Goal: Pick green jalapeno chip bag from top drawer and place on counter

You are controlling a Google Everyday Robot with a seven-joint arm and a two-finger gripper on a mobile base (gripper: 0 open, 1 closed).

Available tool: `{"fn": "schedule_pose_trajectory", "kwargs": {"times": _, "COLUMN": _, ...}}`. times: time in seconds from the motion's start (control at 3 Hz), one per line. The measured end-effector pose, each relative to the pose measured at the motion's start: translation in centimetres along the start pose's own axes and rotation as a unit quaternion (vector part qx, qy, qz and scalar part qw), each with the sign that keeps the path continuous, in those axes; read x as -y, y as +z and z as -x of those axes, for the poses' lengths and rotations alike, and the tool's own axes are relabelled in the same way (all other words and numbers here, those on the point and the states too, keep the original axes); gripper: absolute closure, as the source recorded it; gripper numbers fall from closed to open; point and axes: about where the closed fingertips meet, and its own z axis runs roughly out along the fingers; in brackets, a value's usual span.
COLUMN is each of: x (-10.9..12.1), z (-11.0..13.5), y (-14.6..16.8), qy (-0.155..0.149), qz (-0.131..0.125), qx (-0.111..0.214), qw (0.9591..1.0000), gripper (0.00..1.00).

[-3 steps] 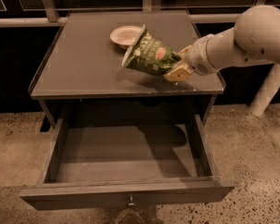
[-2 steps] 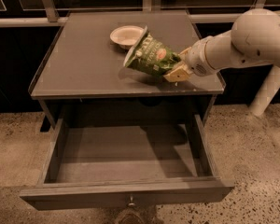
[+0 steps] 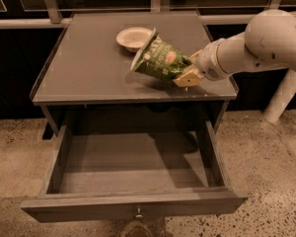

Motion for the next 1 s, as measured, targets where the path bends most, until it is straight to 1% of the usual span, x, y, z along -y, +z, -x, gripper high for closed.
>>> {"fn": "schedule_pose_trajectory", "kwargs": {"times": 0.67, "x": 0.0, "z": 0.0, "y": 0.0, "qy": 0.0, "qz": 0.0, "qx": 0.0, "qw": 1.0, "gripper": 0.11}}
{"fn": "schedule_pose_trajectory", "kwargs": {"times": 1.0, "x": -0.01, "z": 0.01, "y": 0.01, "qy": 0.0, "qz": 0.0, "qx": 0.0, "qw": 1.0, "gripper": 0.0}}
